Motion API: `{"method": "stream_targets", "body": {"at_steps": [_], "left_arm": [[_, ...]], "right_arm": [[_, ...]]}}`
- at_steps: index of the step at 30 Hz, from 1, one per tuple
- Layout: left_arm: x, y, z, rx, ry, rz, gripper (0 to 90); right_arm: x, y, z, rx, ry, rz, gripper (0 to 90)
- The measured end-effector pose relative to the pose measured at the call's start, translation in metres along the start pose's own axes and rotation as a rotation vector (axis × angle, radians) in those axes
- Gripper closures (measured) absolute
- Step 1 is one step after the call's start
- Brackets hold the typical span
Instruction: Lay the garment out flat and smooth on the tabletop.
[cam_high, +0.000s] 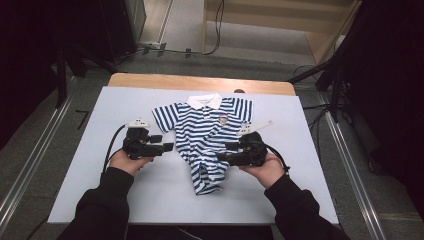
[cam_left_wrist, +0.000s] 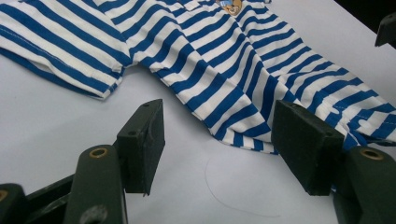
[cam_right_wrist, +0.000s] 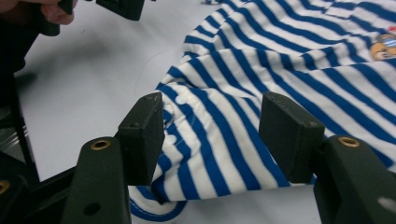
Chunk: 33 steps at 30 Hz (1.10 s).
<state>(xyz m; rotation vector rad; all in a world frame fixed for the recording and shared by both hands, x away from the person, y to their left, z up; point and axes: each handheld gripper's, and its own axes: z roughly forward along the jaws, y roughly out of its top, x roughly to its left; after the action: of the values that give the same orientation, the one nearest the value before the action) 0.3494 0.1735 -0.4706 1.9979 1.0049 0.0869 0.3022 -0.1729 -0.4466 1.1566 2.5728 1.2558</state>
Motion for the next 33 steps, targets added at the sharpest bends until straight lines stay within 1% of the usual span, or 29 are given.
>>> {"method": "stream_targets", "body": {"at_steps": [3, 6, 10, 11, 12, 15, 16, 17, 19, 24, 30, 32, 33], "left_arm": [[-0.002, -0.003, -0.002, 0.001, -0.001, 0.004, 35.5], [-0.004, -0.006, -0.005, 0.0, -0.001, 0.01, 35.5], [-0.005, -0.008, -0.008, -0.006, -0.001, 0.009, 35.5], [-0.005, -0.008, -0.008, -0.006, -0.001, 0.009, 35.5], [-0.005, -0.009, -0.009, -0.003, 0.0, 0.01, 35.5], [-0.006, -0.011, -0.011, 0.001, -0.004, 0.009, 35.5], [-0.006, -0.011, -0.012, 0.0, 0.004, 0.016, 35.5], [-0.006, -0.012, -0.014, -0.004, 0.006, 0.02, 35.5], [-0.006, -0.013, -0.018, -0.017, 0.005, 0.013, 35.5], [-0.004, -0.017, -0.023, -0.019, 0.012, 0.001, 35.5], [0.0, -0.024, -0.031, -0.022, 0.032, -0.012, 35.5], [0.001, -0.027, -0.035, -0.028, 0.039, -0.025, 35.5], [0.003, -0.029, -0.038, -0.028, 0.051, -0.03, 35.5]], "right_arm": [[0.004, 0.0, 0.003, 0.006, 0.008, -0.011, 39.0], [0.011, 0.0, 0.009, 0.016, 0.022, -0.026, 39.0], [0.019, 0.002, 0.014, 0.023, 0.031, -0.04, 39.0], [0.019, 0.002, 0.014, 0.023, 0.031, -0.04, 39.0], [0.023, 0.003, 0.018, 0.029, 0.037, -0.049, 39.0], [0.027, 0.005, 0.023, 0.035, 0.041, -0.062, 39.0], [0.027, 0.005, 0.023, 0.035, 0.041, -0.062, 39.0], [0.029, 0.006, 0.028, 0.045, 0.044, -0.067, 39.0], [0.03, 0.007, 0.032, 0.053, 0.044, -0.073, 39.0], [0.034, 0.009, 0.039, 0.065, 0.05, -0.094, 39.0], [0.038, 0.014, 0.051, 0.091, 0.054, -0.125, 39.0], [0.039, 0.014, 0.053, 0.096, 0.055, -0.13, 39.0], [0.039, 0.015, 0.06, 0.111, 0.058, -0.135, 39.0]]}}
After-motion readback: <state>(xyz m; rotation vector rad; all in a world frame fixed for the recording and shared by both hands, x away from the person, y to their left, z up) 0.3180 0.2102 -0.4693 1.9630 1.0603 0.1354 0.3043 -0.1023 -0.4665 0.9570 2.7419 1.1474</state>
